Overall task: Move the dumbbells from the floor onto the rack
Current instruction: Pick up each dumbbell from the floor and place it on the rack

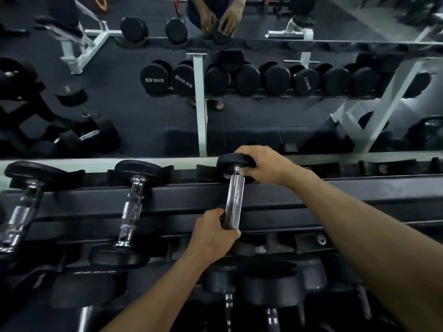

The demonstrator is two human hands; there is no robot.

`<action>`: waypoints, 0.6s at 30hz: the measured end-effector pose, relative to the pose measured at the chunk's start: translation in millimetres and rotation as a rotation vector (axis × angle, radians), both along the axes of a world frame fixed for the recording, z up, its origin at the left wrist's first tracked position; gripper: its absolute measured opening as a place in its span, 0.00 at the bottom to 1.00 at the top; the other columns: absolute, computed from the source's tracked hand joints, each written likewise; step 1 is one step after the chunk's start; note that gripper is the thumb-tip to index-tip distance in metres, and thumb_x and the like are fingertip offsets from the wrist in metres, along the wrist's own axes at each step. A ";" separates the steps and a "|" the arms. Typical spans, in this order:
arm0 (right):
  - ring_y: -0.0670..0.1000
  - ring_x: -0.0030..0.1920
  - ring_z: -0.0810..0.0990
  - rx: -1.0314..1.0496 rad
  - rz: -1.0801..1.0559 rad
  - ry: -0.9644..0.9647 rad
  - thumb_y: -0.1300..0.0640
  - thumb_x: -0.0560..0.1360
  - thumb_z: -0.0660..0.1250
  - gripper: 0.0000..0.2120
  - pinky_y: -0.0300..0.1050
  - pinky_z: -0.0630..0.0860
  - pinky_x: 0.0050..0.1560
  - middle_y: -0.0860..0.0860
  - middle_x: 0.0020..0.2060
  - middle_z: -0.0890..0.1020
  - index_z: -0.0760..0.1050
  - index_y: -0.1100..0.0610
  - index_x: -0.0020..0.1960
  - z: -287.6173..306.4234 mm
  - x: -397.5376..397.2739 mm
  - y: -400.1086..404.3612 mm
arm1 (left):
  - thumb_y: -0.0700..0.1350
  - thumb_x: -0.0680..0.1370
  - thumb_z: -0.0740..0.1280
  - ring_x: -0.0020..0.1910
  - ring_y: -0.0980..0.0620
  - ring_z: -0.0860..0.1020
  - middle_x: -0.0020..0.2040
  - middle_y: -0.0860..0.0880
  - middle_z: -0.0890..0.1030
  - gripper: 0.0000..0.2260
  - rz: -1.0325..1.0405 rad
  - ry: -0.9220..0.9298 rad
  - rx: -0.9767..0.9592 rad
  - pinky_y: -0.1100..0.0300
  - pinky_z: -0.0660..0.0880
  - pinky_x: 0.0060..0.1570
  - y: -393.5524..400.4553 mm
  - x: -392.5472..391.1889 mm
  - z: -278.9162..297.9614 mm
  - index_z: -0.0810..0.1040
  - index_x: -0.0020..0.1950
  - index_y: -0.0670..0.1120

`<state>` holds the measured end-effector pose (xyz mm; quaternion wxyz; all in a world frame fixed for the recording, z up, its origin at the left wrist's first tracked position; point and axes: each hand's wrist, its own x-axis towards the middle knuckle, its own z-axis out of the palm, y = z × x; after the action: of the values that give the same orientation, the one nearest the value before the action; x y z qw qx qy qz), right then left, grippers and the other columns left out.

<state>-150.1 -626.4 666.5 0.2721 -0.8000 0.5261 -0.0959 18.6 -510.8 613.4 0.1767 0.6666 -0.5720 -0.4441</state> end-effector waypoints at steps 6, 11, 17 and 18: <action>0.48 0.44 0.80 0.001 -0.079 0.014 0.57 0.74 0.68 0.10 0.45 0.76 0.46 0.48 0.44 0.81 0.76 0.50 0.55 5.3 4.2 9.3 | 0.46 0.73 0.71 0.43 0.55 0.81 0.42 0.53 0.83 0.09 -0.070 0.012 0.001 0.56 0.79 0.48 1.7 3.5 6.2 0.79 0.52 0.47; 0.52 0.51 0.79 -0.051 -0.147 0.086 0.53 0.73 0.69 0.18 0.43 0.74 0.51 0.50 0.51 0.80 0.74 0.53 0.62 20.0 4.1 26.6 | 0.50 0.77 0.69 0.52 0.56 0.78 0.53 0.55 0.79 0.16 -0.117 -0.017 -0.081 0.63 0.74 0.53 4.7 16.1 20.4 0.74 0.64 0.51; 0.55 0.62 0.75 -0.084 -0.271 0.171 0.50 0.73 0.70 0.26 0.48 0.71 0.63 0.54 0.60 0.76 0.69 0.53 0.69 51.3 1.0 72.5 | 0.55 0.79 0.63 0.56 0.54 0.74 0.58 0.51 0.76 0.18 -0.380 -0.231 -0.321 0.56 0.75 0.54 23.0 23.0 46.7 0.72 0.67 0.51; 0.55 0.62 0.75 -0.081 -0.290 0.187 0.50 0.73 0.70 0.27 0.49 0.71 0.63 0.54 0.61 0.75 0.69 0.53 0.69 56.7 -0.1 84.3 | 0.55 0.79 0.63 0.57 0.53 0.73 0.59 0.51 0.75 0.19 -0.424 -0.248 -0.354 0.55 0.75 0.54 27.7 22.2 51.7 0.71 0.69 0.50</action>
<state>-150.3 -542.1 723.1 0.1729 -0.7314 0.6547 -0.0806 40.8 -483.1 665.2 0.1222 0.5404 -0.7840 -0.2799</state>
